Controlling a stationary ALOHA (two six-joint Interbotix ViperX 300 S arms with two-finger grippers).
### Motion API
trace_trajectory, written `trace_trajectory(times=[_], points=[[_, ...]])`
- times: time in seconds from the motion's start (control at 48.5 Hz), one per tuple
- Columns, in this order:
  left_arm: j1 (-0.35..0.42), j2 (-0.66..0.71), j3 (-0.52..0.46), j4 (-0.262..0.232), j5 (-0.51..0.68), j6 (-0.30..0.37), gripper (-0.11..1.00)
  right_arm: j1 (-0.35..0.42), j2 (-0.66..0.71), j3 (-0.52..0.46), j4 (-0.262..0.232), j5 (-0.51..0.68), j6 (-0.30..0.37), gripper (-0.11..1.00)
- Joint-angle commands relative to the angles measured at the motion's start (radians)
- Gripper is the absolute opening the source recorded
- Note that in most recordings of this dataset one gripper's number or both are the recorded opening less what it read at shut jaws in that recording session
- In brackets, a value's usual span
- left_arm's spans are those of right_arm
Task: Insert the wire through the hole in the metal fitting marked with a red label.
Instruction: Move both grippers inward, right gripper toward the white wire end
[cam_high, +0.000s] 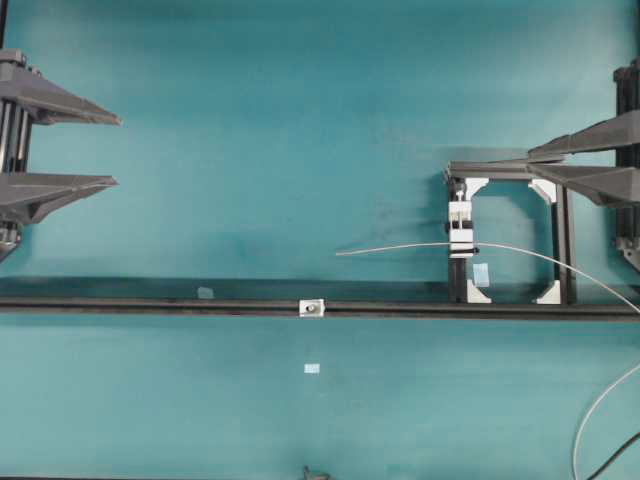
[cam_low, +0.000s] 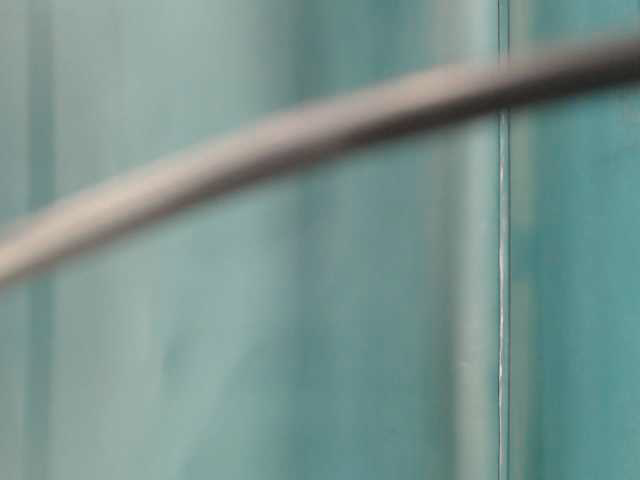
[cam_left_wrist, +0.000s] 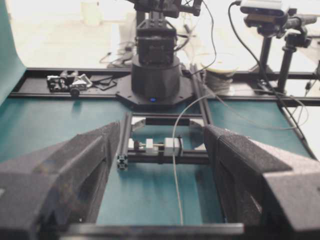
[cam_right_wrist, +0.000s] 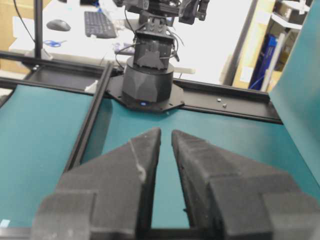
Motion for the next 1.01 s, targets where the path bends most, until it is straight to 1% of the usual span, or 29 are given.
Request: trace_trajectory(times=[0.0,0.021,0.041,0.124,0.144,0.185,0.247,0.309,0.371,0.453,0.597,0.7,0.742,0.865,0.989], points=[[0.011,0.003,-0.002,-0.037,-0.009,-0.002,0.24,-0.011,0.009,-0.002,0.000,-0.002,0.002,0.24],[0.012,0.003,0.000,-0.035,-0.008,-0.002,0.24,-0.009,0.011,0.000,0.000,0.000,0.002,0.24],[0.011,0.005,0.005,-0.037,-0.008,-0.003,0.21,-0.011,0.011,0.002,0.000,0.000,0.002,0.22],[0.012,0.008,0.012,-0.037,-0.009,-0.003,0.05,-0.014,0.020,0.005,0.000,0.008,0.005,0.05],[0.014,0.008,0.012,-0.037,-0.009,-0.003,0.02,-0.015,0.023,0.005,0.000,0.008,0.005,0.02],[0.012,0.012,0.012,-0.037,-0.009,-0.003,-0.03,-0.017,0.034,0.003,0.000,0.008,0.008,0.03],[0.012,0.017,0.009,-0.037,-0.009,-0.003,-0.06,-0.018,0.049,0.000,0.000,0.005,0.008,0.11],[0.012,0.025,0.008,-0.037,-0.009,-0.003,-0.01,-0.020,0.069,-0.005,0.000,0.002,0.008,0.26],[0.014,0.035,0.008,-0.037,-0.014,-0.002,0.05,-0.020,0.091,-0.009,0.000,-0.002,0.008,0.44],[0.012,0.066,0.014,-0.037,-0.031,-0.002,0.18,-0.020,0.123,-0.015,0.000,-0.005,0.012,0.67],[0.012,0.160,0.020,-0.037,-0.057,-0.005,0.52,-0.020,0.207,-0.023,0.008,-0.014,0.044,0.67],[0.012,0.242,0.012,-0.037,-0.080,-0.005,0.67,-0.020,0.279,-0.032,0.008,-0.014,0.078,0.67],[0.012,0.275,0.008,-0.037,-0.094,-0.005,0.69,-0.020,0.308,-0.038,0.008,-0.014,0.089,0.67],[0.012,0.360,-0.009,-0.037,-0.146,0.008,0.69,-0.020,0.387,-0.063,0.008,-0.015,0.101,0.67],[0.012,0.422,-0.017,-0.035,-0.169,0.012,0.69,-0.020,0.459,-0.089,0.008,-0.017,0.101,0.67]])
